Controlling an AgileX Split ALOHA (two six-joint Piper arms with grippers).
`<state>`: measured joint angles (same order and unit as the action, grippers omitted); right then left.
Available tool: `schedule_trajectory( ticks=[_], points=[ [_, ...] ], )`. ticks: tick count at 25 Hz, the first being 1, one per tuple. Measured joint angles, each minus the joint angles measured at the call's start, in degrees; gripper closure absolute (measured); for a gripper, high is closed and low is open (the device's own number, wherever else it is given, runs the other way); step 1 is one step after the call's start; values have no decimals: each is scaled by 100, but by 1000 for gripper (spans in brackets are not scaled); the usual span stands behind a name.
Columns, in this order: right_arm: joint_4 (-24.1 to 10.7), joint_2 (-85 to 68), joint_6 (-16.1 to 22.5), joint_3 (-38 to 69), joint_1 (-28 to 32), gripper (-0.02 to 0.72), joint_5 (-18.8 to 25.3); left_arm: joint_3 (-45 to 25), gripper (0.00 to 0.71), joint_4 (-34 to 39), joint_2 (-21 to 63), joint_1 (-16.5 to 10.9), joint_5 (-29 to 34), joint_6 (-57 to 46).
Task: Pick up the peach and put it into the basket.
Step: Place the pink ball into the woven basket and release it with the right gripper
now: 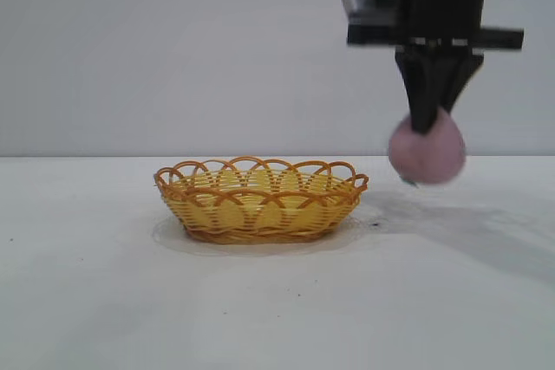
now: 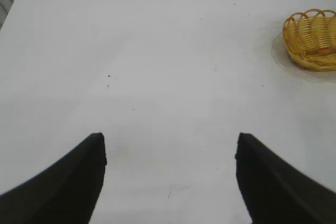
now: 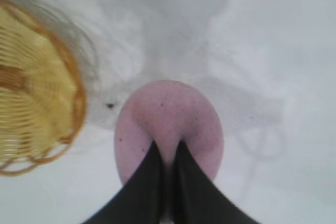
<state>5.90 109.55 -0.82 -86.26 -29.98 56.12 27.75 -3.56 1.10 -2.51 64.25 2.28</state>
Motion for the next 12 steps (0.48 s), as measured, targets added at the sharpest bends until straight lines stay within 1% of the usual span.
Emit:
schedule_trajectory(
  ticks=[6,9,12],
  points=[
    [16,104,0,0,-654,703,-817,0,249,0,0,0,0,0],
    [39,335,0,0,-811,703,-977,0,249,0,0,0,0,0],
    [39,593,0,0,-863,703,-1033,0,249,0,0,0,0,0]
  ],
)
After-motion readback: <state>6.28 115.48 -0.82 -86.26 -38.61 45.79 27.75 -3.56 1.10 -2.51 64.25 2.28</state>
